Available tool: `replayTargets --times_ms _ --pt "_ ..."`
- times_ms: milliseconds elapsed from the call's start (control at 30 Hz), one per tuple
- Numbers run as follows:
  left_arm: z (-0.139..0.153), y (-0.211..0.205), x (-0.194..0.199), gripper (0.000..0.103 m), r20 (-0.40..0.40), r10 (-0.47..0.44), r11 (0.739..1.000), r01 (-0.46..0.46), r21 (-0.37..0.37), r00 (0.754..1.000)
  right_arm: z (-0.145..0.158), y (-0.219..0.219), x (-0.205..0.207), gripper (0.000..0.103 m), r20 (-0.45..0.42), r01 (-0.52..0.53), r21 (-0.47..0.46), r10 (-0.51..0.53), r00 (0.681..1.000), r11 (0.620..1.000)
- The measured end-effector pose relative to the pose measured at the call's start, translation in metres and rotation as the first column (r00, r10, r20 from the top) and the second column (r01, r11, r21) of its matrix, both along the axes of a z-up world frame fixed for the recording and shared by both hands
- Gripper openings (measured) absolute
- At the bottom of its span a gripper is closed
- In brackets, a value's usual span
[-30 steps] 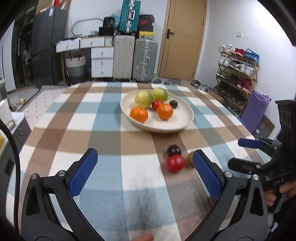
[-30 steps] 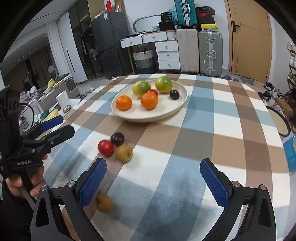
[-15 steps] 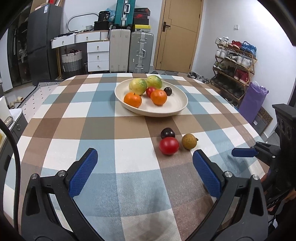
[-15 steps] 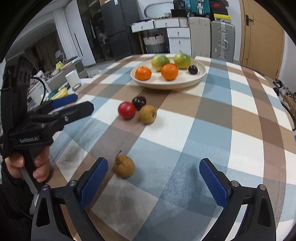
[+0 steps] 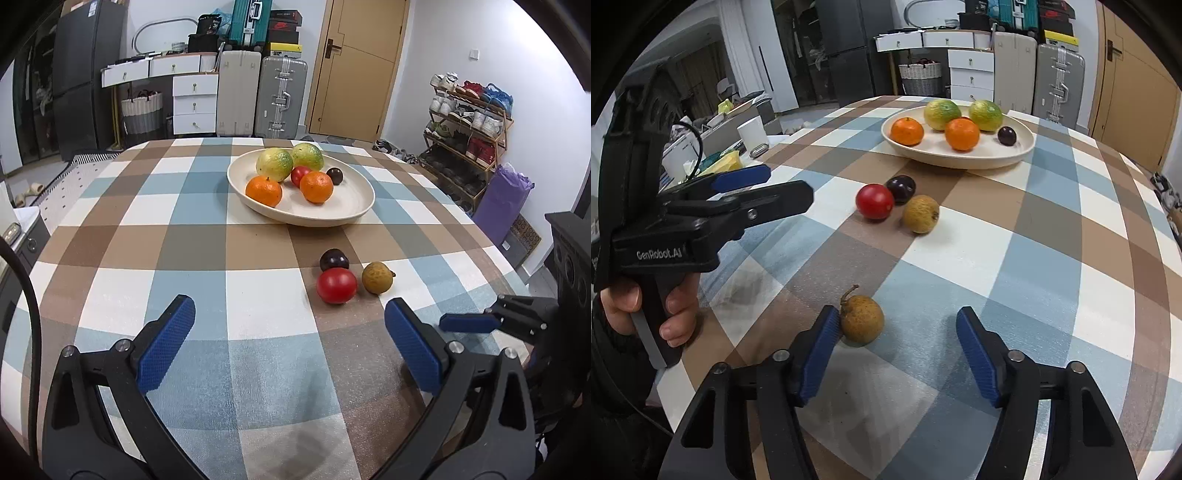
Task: Organize fruits
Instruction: 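Close right gripper on the brown pear while left gripper closes on the tomato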
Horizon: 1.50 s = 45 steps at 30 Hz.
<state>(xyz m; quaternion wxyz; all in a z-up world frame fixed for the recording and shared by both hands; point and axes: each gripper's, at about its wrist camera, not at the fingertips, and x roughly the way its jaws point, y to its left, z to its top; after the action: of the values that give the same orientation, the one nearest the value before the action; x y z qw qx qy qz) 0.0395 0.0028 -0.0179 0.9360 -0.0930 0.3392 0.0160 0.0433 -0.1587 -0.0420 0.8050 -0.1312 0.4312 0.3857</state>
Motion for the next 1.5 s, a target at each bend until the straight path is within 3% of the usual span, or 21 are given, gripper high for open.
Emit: replayTargets --times_ms 133,367,767,1167,1400,1467,1500 --pt "-0.001 0.003 0.000 0.102 0.000 0.007 1.000 -0.007 -0.008 1.000 -0.001 0.006 -0.006 0.054 0.019 -0.014 -0.019 0.015 1.000 1.000" --pt "0.000 0.003 0.000 0.102 0.001 0.006 1.000 -0.006 -0.004 1.000 0.000 0.007 -0.006 0.026 0.021 -0.030 -0.009 0.030 0.999 1.000" --pt "-0.002 0.001 0.003 0.102 -0.020 0.000 1.000 0.000 0.002 1.000 0.005 0.002 -0.003 0.026 0.033 -0.022 0.024 0.021 0.999 0.999" --pt "-0.019 0.001 0.036 0.102 -0.134 0.007 0.999 -0.012 -0.041 0.991 0.019 -0.016 0.029 0.026 0.033 0.078 0.091 -0.081 0.996 0.993" --pt "-0.022 -0.014 0.057 0.102 -0.160 -0.006 1.000 0.007 0.010 0.987 0.024 -0.021 0.046 0.026 0.038 0.121 0.109 -0.126 0.991 0.987" --pt "-0.023 -0.018 0.062 0.099 -0.168 -0.014 1.000 0.017 0.016 0.986 0.024 -0.022 0.050 0.026 0.039 0.128 0.111 -0.133 0.990 0.986" --pt "-0.023 -0.019 0.064 0.091 -0.170 -0.020 1.000 0.023 0.014 0.985 0.024 -0.022 0.051 0.026 0.040 0.130 0.112 -0.135 0.990 0.985"
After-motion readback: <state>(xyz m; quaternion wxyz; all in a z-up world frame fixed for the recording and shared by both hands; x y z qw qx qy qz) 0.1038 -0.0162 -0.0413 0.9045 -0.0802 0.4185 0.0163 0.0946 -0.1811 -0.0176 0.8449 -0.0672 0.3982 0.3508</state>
